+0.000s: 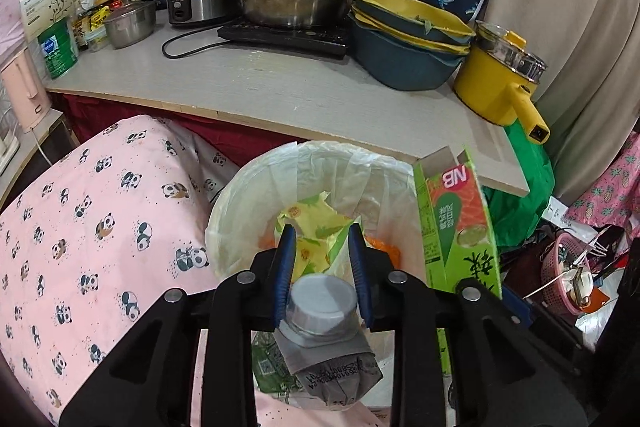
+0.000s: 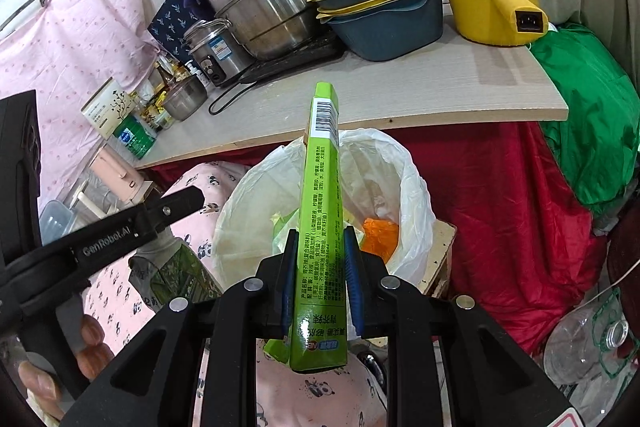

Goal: Collect trash
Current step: 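Carry the pouch and juice box over the bin and release both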

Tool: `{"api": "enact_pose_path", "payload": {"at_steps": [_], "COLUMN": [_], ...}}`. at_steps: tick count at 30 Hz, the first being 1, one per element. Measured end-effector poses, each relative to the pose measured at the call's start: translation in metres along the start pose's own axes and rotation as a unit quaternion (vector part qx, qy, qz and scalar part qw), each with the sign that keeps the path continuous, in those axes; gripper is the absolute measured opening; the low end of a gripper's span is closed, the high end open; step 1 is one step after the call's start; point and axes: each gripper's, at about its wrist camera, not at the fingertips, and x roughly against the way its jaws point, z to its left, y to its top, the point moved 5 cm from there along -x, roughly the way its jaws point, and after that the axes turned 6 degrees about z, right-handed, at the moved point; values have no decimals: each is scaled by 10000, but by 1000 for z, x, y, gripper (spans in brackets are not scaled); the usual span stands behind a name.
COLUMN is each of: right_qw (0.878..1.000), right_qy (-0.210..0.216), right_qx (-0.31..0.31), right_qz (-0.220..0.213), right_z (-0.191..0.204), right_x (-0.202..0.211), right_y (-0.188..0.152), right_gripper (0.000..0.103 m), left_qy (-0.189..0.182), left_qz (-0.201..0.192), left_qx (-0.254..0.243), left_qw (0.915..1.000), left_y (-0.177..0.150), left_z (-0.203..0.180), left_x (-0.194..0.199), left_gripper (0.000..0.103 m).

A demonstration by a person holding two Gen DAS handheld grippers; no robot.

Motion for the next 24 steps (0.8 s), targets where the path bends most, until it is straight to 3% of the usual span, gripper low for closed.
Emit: {"api": "enact_pose_path", "payload": {"at_steps": [5,24], "right_qw": [10000,9989], "right_qy": [29,89], "right_qx": [46,397], "right_qz": [28,251], "right_z": [5,36], "right_x": [-7,-45], "right_y": [1,12], "right_gripper": [21,21], "left_qy": [71,481], "left_qz": [-132,-25], "left_qx": [126,569], "left_qw": [9998,9972], "left_y": [3,-19], "left_z": [10,63], "left_x": [6,6], "left_gripper": [46,60]}}
